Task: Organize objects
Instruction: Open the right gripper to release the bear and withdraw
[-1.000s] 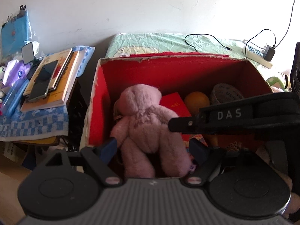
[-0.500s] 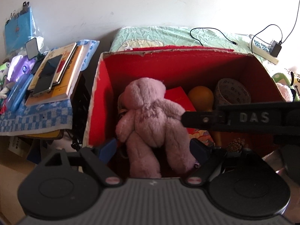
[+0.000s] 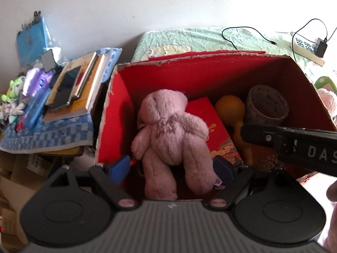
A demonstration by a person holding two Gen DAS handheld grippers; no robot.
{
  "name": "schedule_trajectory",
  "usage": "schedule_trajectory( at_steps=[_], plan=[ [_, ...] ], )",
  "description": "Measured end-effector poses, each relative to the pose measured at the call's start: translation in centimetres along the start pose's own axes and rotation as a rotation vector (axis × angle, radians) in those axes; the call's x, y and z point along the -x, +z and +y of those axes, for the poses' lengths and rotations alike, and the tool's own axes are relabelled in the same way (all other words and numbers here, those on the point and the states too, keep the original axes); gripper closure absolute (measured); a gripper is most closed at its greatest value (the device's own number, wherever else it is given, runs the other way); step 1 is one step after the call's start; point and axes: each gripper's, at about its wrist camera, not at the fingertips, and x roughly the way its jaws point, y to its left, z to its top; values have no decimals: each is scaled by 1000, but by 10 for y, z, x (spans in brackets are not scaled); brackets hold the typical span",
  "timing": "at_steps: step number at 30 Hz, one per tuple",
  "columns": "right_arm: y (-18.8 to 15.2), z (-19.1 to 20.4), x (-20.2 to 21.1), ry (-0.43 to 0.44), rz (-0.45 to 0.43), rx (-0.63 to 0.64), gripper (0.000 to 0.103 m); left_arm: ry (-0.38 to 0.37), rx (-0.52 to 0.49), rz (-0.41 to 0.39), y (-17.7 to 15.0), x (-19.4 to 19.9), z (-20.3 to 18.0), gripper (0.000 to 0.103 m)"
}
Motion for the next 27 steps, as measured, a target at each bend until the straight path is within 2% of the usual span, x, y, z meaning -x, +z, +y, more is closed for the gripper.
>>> schedule_trajectory(
  at_steps=[7, 10, 18, 20, 27],
  plan=[
    [1, -6, 25, 65, -17, 50, 63, 50, 34, -5, 0, 17, -18, 16],
    [0, -10, 38, 98, -24, 76, 63, 67, 48, -9, -2, 26, -26, 13],
    [-2, -30, 64, 200, -9, 120, 63, 149, 72, -39, -14, 54, -59, 10],
    [-2, -34, 69, 222, -5, 126, 63, 148, 79, -39, -15, 61, -67, 10],
    [-5, -52, 84, 241, 11, 144, 63, 170, 99, -29, -25, 73, -95, 11]
  ],
)
